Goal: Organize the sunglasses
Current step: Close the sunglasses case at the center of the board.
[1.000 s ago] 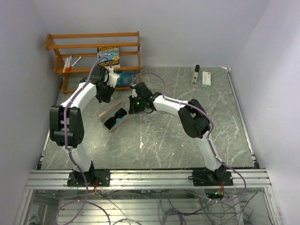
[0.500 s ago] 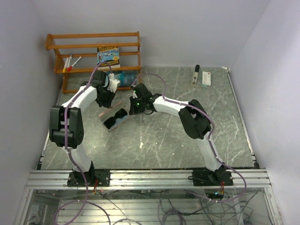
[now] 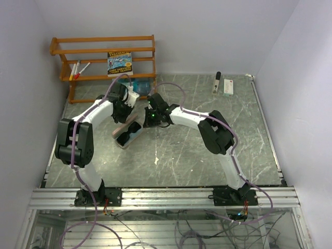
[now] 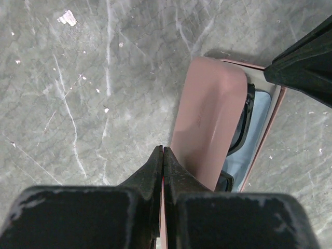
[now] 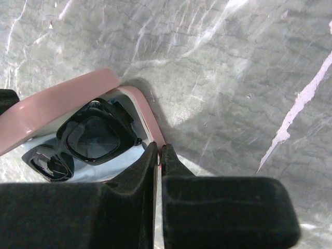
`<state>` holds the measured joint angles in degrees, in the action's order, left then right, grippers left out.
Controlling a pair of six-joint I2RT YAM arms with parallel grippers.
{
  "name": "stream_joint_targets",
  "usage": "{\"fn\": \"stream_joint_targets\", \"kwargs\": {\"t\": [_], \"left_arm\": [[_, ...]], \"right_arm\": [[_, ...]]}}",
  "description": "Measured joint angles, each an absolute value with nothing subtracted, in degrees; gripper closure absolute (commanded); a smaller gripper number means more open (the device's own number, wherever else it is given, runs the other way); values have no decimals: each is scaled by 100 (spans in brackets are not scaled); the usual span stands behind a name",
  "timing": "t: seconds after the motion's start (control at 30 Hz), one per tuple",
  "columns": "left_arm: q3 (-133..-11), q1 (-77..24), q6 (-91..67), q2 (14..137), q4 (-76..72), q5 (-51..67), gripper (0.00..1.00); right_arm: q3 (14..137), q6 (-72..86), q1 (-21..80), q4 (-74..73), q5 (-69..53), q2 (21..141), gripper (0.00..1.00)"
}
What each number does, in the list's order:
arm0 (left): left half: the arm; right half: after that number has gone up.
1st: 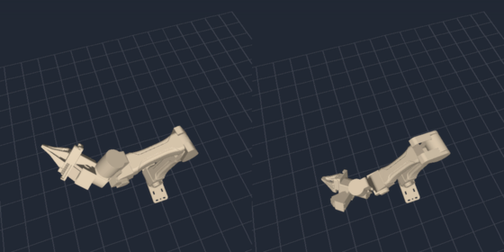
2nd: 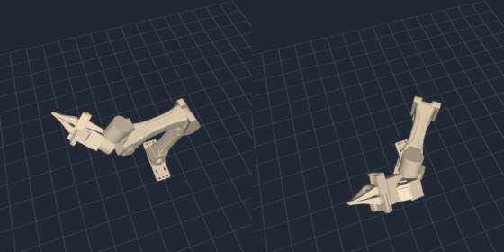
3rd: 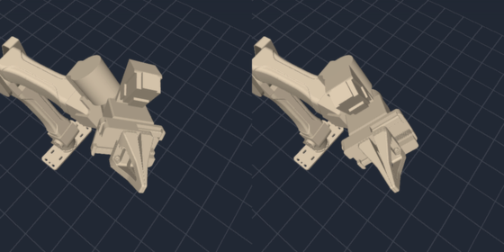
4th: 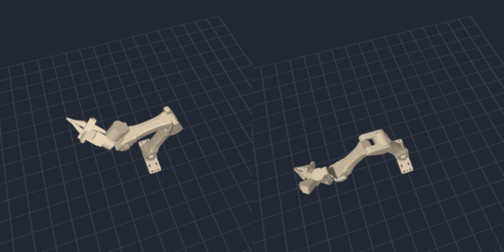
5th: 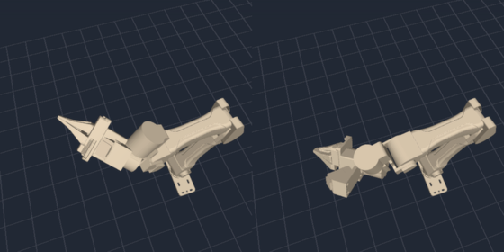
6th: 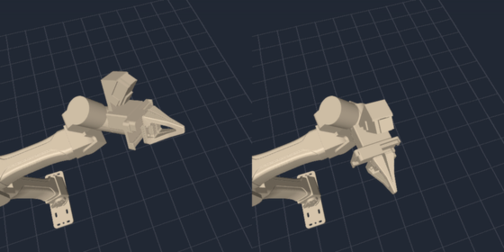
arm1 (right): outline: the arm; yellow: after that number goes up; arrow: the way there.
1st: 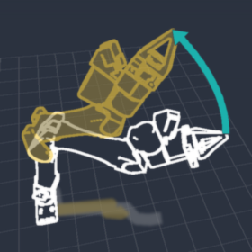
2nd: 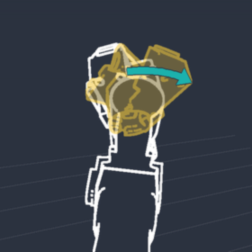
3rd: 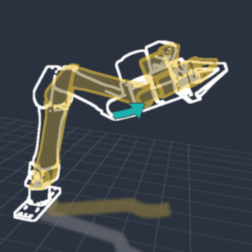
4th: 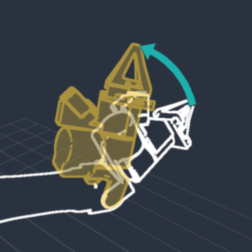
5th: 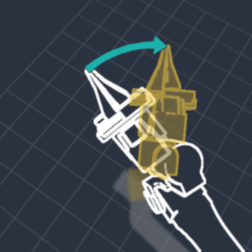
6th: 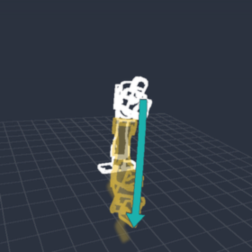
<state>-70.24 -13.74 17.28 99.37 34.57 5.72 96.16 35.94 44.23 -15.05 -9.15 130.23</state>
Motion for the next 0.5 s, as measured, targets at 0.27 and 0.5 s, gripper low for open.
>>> {"fn": "stream_joint_targets", "kwargs": {"t": [0.27,0.5], "left_arm": [[-6567,-2032,1734,9937,3221,-119,93],[-6484,-2377,1710,9944,3227,-458,93]], "right_arm": [[9061,4023,4344,-1144,-1076,12772,100],[8617,4309,4250,-891,-1288,12545,100]]}}
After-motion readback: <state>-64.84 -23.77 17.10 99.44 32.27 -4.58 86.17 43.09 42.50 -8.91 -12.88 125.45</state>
